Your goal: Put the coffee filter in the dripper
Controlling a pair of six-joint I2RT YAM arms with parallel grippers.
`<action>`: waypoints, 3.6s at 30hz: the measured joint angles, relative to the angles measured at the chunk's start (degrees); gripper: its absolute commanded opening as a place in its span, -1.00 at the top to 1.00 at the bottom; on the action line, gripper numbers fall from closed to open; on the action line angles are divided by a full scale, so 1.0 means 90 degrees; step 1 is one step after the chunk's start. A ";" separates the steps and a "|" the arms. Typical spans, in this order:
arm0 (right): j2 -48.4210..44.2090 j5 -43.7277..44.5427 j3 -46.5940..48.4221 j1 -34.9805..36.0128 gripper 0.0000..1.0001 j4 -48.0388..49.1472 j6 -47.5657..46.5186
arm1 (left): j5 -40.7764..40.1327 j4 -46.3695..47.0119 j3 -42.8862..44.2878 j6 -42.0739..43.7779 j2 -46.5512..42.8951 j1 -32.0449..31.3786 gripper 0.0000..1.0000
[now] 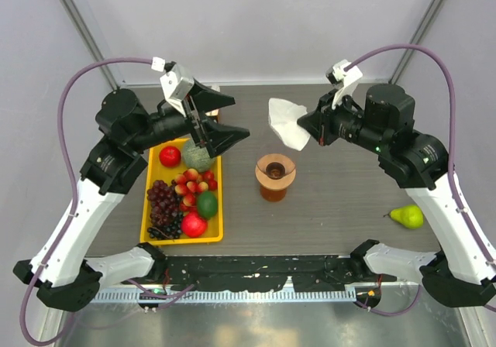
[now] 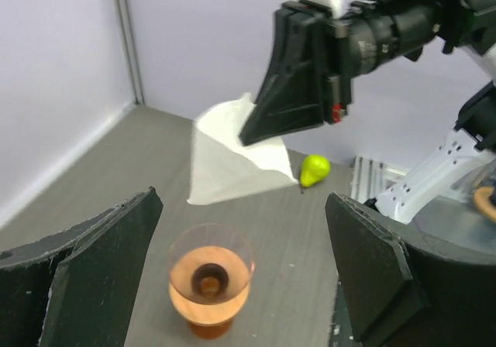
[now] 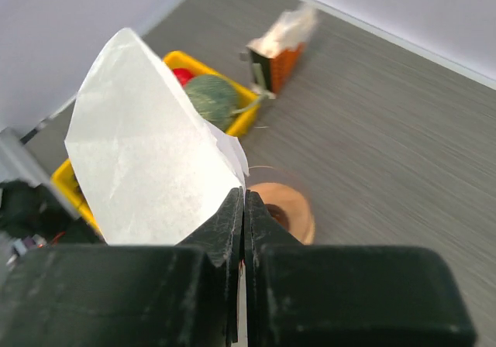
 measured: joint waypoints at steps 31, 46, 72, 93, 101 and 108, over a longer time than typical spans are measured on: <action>0.0386 0.2234 0.0005 0.0631 0.90 -0.0073 -0.0291 | -0.1931 -0.4116 0.1778 0.6844 0.1855 -0.2608 -0.57; 0.0729 0.0979 0.0537 0.0498 0.90 -0.1192 -0.0865 | 0.0279 -0.2642 0.1299 0.3225 0.0143 -0.0401 -0.99; 0.2407 -0.0146 0.0646 -0.0044 -0.41 -0.2387 -0.1052 | 0.1438 -0.1185 -0.0821 0.0355 -0.1195 0.1056 -0.98; 0.1797 -0.0848 -0.0423 0.0138 0.44 -0.1486 -0.2778 | 0.1625 -0.1236 -0.0935 -0.0216 -0.0624 0.1804 -0.77; 0.1814 -0.0916 -0.1222 0.0131 0.45 -0.1027 -0.2858 | 0.1804 -0.1270 -0.1503 -0.0464 -0.0556 0.1804 -0.65; 0.1967 -0.0780 -0.1268 0.0141 0.46 -0.0578 -0.2781 | 0.1817 -0.1268 -0.1605 -0.0546 -0.0415 0.1804 -0.65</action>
